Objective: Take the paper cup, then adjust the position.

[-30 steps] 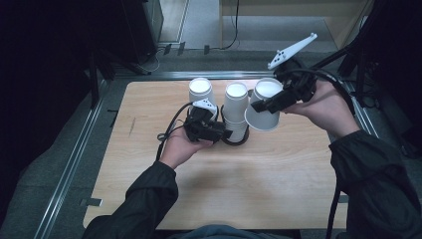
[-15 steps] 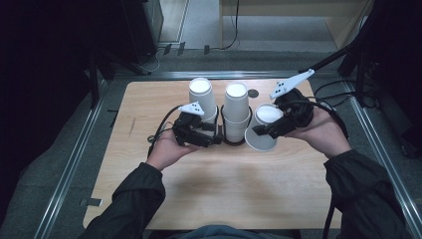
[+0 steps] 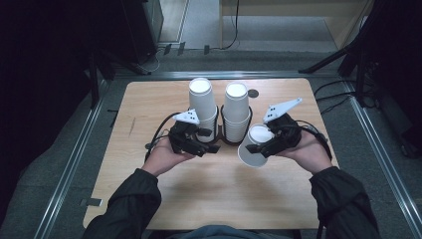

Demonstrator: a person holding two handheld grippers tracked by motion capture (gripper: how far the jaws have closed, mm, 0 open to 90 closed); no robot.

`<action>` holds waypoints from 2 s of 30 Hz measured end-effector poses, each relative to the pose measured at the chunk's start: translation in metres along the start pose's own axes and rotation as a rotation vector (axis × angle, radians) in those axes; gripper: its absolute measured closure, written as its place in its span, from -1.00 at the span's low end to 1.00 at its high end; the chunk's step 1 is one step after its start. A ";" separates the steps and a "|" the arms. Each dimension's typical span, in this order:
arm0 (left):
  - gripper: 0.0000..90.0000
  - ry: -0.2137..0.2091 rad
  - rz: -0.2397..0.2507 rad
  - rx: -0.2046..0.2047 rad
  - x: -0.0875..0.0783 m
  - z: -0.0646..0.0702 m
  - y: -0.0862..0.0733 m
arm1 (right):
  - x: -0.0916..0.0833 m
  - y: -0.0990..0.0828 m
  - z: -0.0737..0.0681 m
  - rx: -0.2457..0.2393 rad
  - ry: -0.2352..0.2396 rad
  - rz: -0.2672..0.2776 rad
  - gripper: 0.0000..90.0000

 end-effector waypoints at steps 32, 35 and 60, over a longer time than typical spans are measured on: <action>-0.86 -0.041 -0.034 0.051 0.024 0.014 -0.023 | 0.064 -0.016 -0.013 -0.015 0.079 0.057 -0.48; -0.86 -0.046 -0.037 0.067 0.031 0.014 -0.023 | 0.064 -0.014 -0.015 -0.014 0.091 0.074 -0.48; -0.92 -0.074 -0.135 0.139 0.068 0.028 -0.031 | 0.055 0.011 -0.036 -0.033 0.169 0.188 -0.47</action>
Point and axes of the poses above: each handheld gripper's, and its own axes: x roughly forward along the jaws, y roughly out of its top, z roughly to its right, the point moved 9 cm from there along x, roughly forward along the jaws, and after that the axes turned 9 degrees about -z, right-handed, at the moved point
